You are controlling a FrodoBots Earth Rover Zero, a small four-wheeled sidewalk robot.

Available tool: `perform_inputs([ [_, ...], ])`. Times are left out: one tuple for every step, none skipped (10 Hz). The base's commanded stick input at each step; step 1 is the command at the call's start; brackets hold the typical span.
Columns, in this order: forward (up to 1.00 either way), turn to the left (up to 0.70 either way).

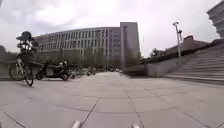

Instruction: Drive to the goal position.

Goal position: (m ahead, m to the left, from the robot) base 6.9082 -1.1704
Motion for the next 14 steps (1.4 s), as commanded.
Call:
perform_inputs([
  [0.7,0.0],
  [0.7,0.0],
  [0.7,-0.08],
  [0.7,-0.2],
  [0.7,-0.34],
  [0.7,-0.34],
  [0.7,-0.25],
  [0.7,-0.05],
  [0.7,0.0],
  [0.7,0.0],
  [0.7,0.0],
  [0.7,0.0],
  [0.7,0.0],
  [0.7,0.0],
])
